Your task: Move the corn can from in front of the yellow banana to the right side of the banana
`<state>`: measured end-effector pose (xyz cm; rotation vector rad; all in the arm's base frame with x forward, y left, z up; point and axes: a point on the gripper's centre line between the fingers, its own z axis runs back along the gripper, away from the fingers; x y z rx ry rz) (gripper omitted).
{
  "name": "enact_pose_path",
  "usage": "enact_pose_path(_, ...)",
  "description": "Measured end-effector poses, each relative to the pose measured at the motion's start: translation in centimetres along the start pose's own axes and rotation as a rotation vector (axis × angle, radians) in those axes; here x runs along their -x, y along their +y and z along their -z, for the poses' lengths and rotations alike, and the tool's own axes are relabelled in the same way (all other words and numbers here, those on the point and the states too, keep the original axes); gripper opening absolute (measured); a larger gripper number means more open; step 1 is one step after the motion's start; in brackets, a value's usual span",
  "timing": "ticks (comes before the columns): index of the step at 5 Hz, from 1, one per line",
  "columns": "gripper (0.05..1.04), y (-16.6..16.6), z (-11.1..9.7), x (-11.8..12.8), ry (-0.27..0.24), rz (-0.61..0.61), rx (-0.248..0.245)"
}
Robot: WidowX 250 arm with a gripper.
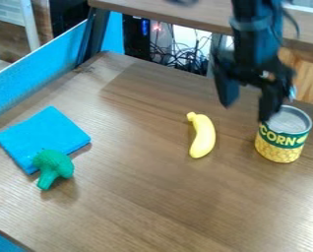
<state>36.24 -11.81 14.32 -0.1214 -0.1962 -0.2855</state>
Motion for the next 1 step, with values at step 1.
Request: enact_pose_path(1,1.0,2.01,-6.2,4.0,0.114,0.043,-0.041)
